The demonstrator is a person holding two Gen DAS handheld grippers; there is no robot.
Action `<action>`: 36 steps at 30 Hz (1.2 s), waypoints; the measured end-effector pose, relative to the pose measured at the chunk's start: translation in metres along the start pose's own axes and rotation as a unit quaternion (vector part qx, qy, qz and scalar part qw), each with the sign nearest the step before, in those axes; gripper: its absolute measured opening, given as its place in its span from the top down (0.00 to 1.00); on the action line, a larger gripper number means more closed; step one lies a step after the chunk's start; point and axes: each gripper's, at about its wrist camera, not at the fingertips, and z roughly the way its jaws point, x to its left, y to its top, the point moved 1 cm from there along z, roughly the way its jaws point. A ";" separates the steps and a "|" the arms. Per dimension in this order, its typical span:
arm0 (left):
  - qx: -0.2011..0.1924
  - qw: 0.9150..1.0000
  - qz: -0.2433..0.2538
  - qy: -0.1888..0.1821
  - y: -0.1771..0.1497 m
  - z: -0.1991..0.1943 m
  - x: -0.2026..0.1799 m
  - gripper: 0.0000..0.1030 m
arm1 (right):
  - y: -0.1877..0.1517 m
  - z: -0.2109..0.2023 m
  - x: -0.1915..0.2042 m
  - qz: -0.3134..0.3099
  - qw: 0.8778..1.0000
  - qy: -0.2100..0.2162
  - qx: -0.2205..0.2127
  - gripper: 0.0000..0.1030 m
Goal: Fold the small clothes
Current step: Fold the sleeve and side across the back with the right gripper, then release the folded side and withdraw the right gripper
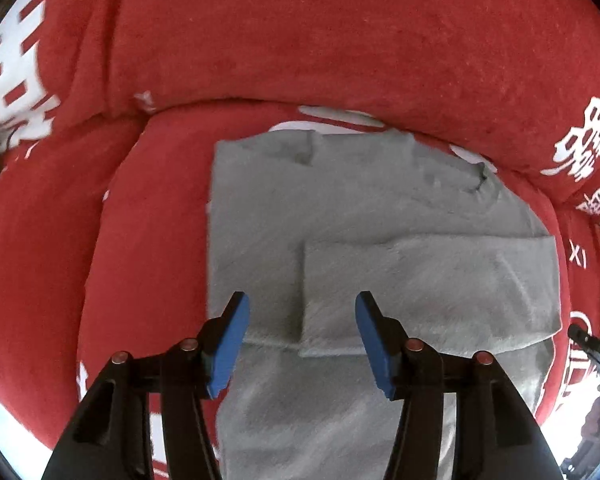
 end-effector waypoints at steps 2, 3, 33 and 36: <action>0.005 1.000 0.002 0.000 0.003 0.009 -0.009 0.45 | 0.006 0.009 -0.007 0.023 1.000 -0.006 0.012 0.70; 0.008 1.000 0.002 0.002 0.003 0.012 -0.011 0.45 | 0.008 0.013 -0.012 0.038 0.999 -0.003 0.015 0.64; 0.078 0.995 0.012 0.056 -0.047 0.006 -0.012 0.45 | -0.031 -0.002 0.018 -0.027 0.999 -0.019 0.042 0.66; 0.083 0.995 0.026 0.053 -0.053 0.001 -0.022 0.45 | -0.041 0.002 0.028 -0.032 0.998 -0.010 0.053 0.65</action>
